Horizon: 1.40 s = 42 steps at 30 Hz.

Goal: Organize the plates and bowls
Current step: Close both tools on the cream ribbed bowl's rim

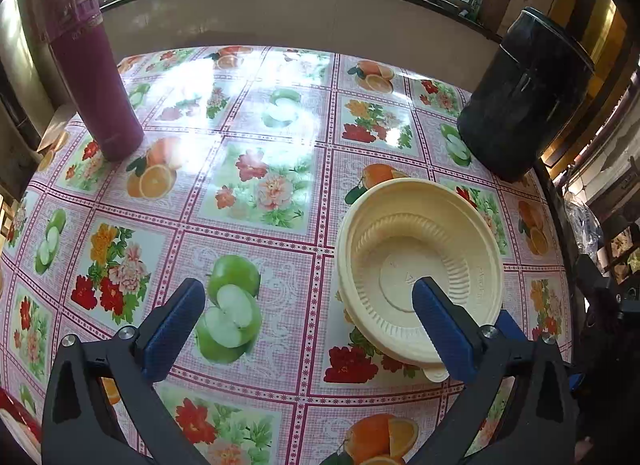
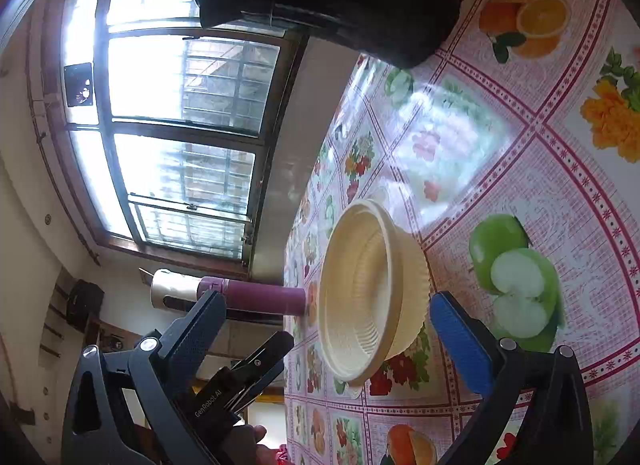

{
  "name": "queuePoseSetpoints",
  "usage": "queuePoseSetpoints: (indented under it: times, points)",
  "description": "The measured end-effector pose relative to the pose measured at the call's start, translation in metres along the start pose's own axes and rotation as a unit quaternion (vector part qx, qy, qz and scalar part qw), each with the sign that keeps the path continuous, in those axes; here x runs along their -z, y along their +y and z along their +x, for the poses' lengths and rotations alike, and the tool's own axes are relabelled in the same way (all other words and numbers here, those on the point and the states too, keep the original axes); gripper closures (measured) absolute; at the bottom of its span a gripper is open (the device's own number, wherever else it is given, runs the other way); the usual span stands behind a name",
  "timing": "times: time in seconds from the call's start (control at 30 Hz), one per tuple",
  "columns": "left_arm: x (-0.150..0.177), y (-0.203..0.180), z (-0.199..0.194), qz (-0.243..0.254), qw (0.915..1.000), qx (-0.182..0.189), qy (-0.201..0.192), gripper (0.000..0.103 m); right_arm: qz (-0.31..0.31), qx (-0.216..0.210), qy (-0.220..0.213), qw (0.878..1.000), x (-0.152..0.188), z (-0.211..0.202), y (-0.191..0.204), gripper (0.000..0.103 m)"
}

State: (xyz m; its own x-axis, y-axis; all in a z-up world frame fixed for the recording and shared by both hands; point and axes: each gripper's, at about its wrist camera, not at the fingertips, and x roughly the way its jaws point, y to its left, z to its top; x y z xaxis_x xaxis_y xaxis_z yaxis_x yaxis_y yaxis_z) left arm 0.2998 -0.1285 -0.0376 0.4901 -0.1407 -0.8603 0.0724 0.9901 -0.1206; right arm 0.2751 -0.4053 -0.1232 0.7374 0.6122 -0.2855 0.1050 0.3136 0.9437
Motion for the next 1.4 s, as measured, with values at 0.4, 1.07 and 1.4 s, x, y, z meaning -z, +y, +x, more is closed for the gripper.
queuePoseSetpoints:
  times: [0.4,1.07,1.4]
  points:
    - [0.000,0.004,0.019,-0.029,0.9985,0.027,0.037,0.016,-0.051,0.084,-0.037,0.994,0.003,0.007,0.006,0.035]
    - [-0.002,-0.003,0.029,-0.024,0.9968,0.058,0.050,0.076,-0.071,0.133,-0.057,0.987,0.008,0.013,0.008,0.056]
    - [0.000,-0.004,0.033,-0.027,0.9955,0.077,0.048,0.088,-0.079,0.147,-0.063,0.984,0.009,0.015,0.007,0.071]
